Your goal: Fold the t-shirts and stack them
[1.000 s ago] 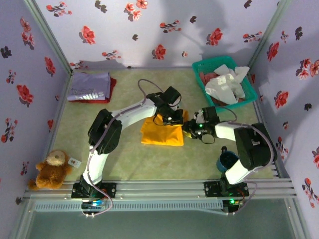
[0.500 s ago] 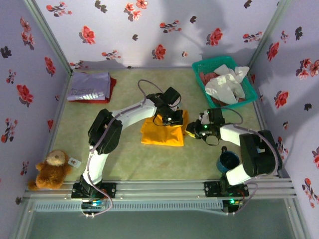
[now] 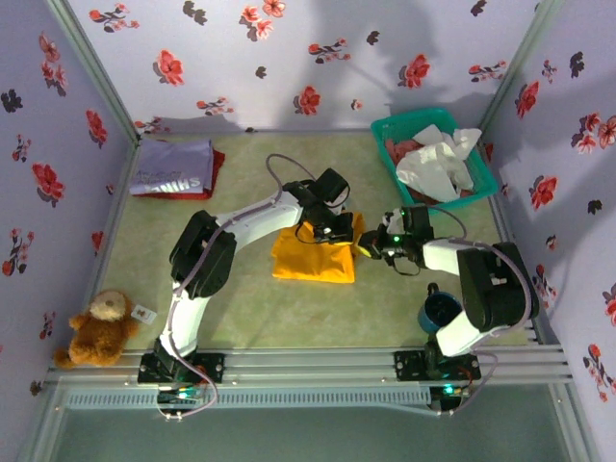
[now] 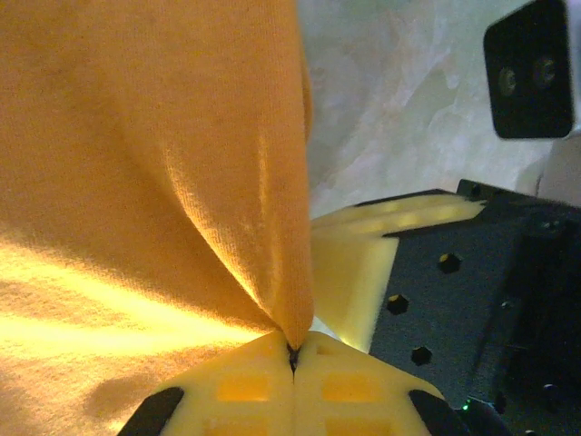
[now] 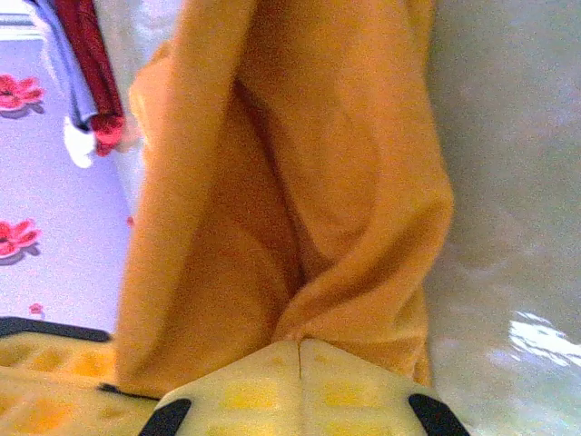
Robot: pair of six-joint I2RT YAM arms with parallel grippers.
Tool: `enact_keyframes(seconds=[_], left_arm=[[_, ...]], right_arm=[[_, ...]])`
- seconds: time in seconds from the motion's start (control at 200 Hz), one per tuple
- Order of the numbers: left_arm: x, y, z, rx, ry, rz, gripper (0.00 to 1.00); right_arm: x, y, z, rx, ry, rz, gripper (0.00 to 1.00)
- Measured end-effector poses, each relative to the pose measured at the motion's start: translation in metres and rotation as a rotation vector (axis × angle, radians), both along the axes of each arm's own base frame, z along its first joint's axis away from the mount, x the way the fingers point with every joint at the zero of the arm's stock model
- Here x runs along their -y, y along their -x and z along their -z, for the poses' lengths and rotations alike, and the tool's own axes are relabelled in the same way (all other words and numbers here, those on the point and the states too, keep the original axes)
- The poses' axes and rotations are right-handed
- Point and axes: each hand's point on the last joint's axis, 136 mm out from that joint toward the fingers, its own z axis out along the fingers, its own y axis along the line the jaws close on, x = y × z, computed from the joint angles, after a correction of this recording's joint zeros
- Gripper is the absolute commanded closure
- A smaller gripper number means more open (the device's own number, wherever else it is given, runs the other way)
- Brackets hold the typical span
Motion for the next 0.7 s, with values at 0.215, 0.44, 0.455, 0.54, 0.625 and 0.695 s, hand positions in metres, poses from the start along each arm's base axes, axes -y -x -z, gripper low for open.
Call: enact_keyframes(seconds=[0.215,0.44,0.455,0.54,0.625,0.695], left_arm=[[0.000,0.000,0.000,0.000,0.000,0.000,0.96],[0.000,0.000,-0.001,0.001,0.002,0.000,0.96],[0.000,0.000,-0.001,0.002,0.002,0.000,0.96],[0.000,0.000,-0.001,0.002,0.002,0.000,0.96],[-0.002,0.000,-0.004,-0.001,0.000,-0.002,0.96],[-0.002,0.000,-0.006,0.002,0.001,-0.003,0.96]], right_arm=[[-0.006,-0.012,0.008,-0.026,-0.063,0.024,1.00],[-0.018,-0.018,0.018,-0.042,-0.103,0.014,1.00],[-0.019,-0.017,0.017,-0.041,-0.105,0.011,1.00],[-0.028,-0.017,0.012,-0.030,-0.120,-0.014,1.00],[-0.031,-0.017,0.010,-0.032,-0.127,-0.023,1.00],[-0.033,-0.017,0.008,-0.032,-0.129,-0.029,1.00]])
